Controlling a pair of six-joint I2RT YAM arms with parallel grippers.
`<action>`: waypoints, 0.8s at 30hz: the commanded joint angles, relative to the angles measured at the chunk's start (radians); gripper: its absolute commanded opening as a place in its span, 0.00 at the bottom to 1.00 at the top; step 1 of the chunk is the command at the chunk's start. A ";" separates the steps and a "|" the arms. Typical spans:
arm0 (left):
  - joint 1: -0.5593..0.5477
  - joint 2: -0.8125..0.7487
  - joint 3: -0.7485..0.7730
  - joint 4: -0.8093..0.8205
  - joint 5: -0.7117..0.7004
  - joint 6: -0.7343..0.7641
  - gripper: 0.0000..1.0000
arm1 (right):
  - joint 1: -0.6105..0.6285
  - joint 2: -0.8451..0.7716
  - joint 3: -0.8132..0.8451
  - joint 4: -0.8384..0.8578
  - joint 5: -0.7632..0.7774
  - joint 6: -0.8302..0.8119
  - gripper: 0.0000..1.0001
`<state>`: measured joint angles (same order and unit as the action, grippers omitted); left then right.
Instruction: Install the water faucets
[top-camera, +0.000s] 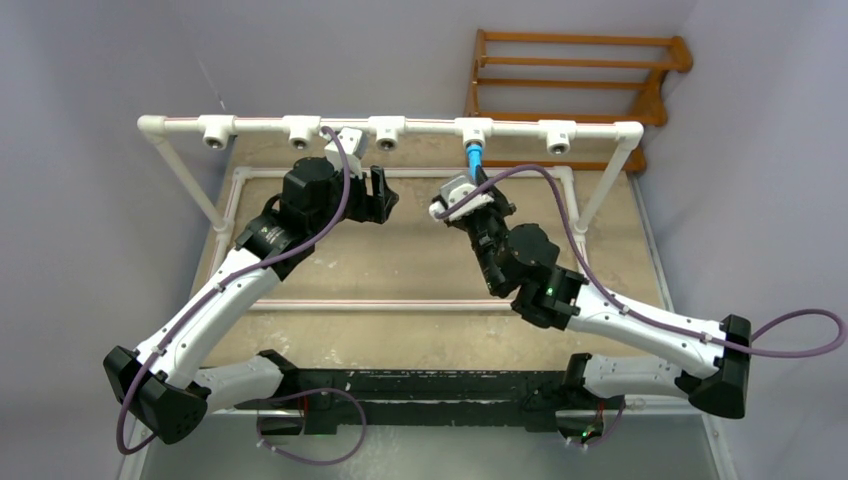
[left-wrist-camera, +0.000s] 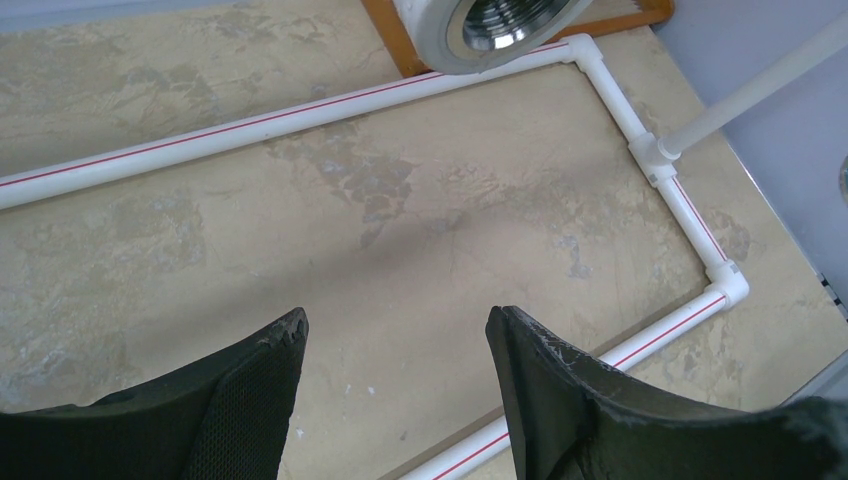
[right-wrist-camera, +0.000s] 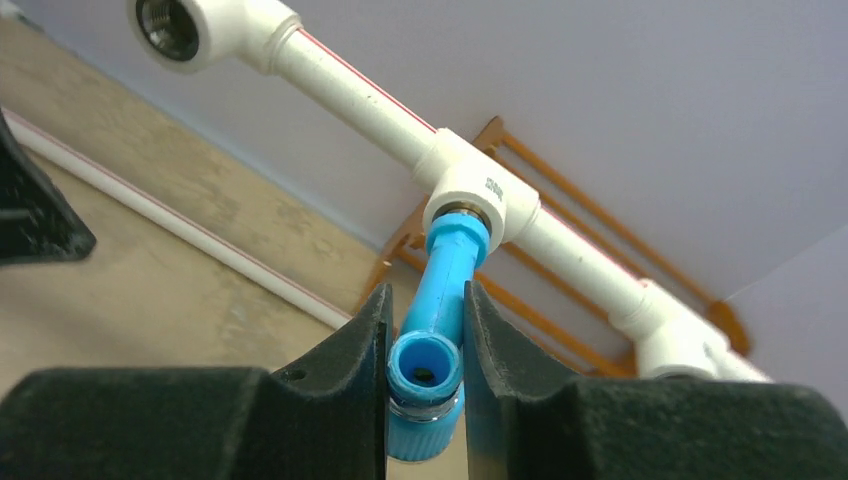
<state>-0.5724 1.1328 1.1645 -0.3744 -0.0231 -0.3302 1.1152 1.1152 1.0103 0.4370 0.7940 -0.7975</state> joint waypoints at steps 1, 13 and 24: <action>0.000 -0.015 -0.002 0.031 -0.006 0.006 0.66 | -0.007 0.017 0.012 -0.024 0.099 0.560 0.00; 0.000 -0.028 -0.001 0.031 -0.007 0.005 0.66 | -0.019 -0.065 -0.054 -0.041 0.201 1.344 0.00; -0.001 -0.061 0.018 0.023 0.018 -0.009 0.67 | -0.226 -0.187 -0.159 -0.017 0.017 1.850 0.00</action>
<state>-0.5724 1.1133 1.1645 -0.3752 -0.0174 -0.3305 0.9760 0.9405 0.8703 0.4236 0.8688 0.7593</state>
